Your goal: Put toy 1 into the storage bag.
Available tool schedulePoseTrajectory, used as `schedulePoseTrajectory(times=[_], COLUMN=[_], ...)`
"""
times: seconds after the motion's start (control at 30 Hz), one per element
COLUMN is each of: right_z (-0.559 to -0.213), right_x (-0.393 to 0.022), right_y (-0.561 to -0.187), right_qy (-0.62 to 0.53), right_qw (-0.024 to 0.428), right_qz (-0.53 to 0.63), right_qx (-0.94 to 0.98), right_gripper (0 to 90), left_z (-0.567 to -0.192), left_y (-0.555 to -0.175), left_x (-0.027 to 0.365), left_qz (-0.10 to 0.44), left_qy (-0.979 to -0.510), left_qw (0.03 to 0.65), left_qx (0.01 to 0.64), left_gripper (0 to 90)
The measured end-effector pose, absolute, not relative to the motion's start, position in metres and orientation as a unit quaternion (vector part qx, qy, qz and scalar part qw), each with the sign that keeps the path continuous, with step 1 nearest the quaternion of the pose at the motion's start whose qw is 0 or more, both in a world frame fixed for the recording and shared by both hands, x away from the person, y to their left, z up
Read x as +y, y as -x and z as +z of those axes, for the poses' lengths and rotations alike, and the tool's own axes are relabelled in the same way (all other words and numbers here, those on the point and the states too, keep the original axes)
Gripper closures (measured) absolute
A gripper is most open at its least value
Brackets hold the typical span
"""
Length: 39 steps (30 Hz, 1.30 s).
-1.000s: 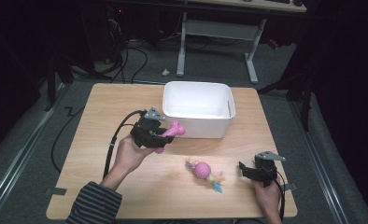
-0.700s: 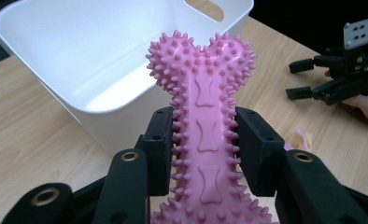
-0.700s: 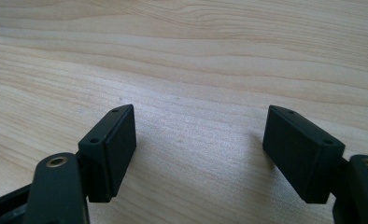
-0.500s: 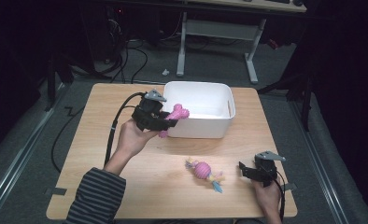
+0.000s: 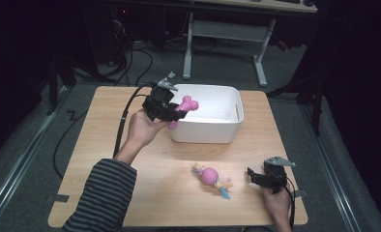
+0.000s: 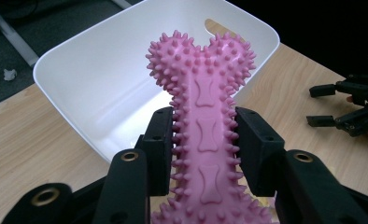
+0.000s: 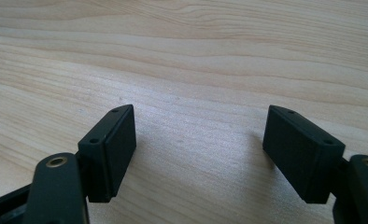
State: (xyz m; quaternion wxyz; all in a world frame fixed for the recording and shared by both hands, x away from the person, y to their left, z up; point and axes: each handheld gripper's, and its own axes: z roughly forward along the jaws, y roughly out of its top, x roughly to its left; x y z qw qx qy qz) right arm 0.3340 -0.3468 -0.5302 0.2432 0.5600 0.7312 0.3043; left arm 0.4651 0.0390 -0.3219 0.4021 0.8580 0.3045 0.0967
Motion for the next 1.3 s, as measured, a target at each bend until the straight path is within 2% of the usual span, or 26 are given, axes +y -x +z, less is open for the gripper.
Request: schedulePoseTrajectory(times=[0.4,1.3], right_z=[-0.53,-0.53], right_x=[-0.347,-0.347], right_y=[-0.334,-0.334], right_qy=[-0.559,-0.558], right_qw=[0.244,0.245], right_qz=[0.304,0.303], right_qx=[0.732,0.733], right_gripper=[25.8,25.9], left_z=[-0.321,-0.348], left_y=[-0.486,-0.517], left_x=[0.025,-0.034], left_qz=[0.109,0.135], left_qy=[-0.862,-0.883], left_qw=[0.39,0.346], left_qx=[0.305,0.287], left_gripper=[59.3,59.3])
